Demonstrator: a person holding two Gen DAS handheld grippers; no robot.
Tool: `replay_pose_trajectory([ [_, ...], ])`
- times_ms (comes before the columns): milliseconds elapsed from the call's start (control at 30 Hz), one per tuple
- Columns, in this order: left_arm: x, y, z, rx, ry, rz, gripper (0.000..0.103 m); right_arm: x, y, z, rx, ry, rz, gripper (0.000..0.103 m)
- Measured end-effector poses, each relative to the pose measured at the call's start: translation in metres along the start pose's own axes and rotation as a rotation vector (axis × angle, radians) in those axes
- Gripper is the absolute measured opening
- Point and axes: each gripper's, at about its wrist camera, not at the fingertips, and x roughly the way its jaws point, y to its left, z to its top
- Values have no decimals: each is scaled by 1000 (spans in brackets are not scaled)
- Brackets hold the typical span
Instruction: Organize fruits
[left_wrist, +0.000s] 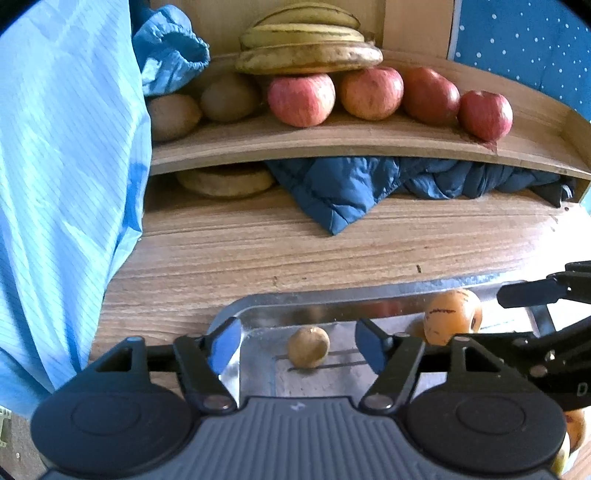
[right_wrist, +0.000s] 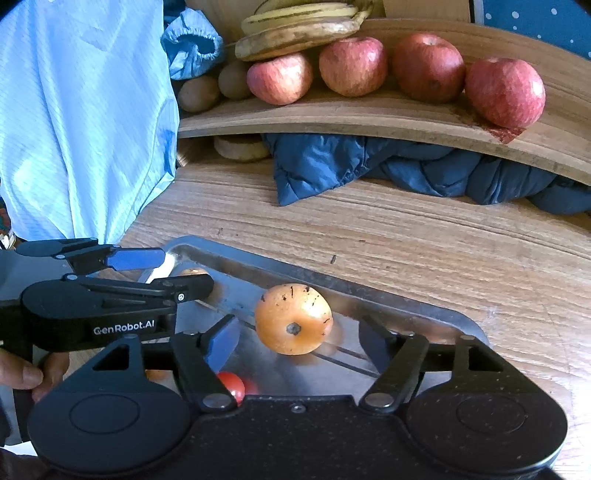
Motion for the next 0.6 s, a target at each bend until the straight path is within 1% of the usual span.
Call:
replay_pose_trajectory([
  [100, -3, 1, 3, -7, -14, 17, 87, -5, 0, -1, -4, -12, -4, 82],
  [200, -4, 0, 5, -16, -26, 49, 93, -9, -3, -1, -5, -23, -15, 87],
  [300, -6, 1, 6, -33, -34, 82, 96, -14, -7, -2, 3, -38, -27, 92],
  [433, -8, 2, 6, -56, -38, 111, 98, -22, -13, -5, 19, -51, -47, 98],
  [600, -14, -1, 5, -72, -38, 136, 99, -32, -20, -9, 28, -76, -74, 102],
])
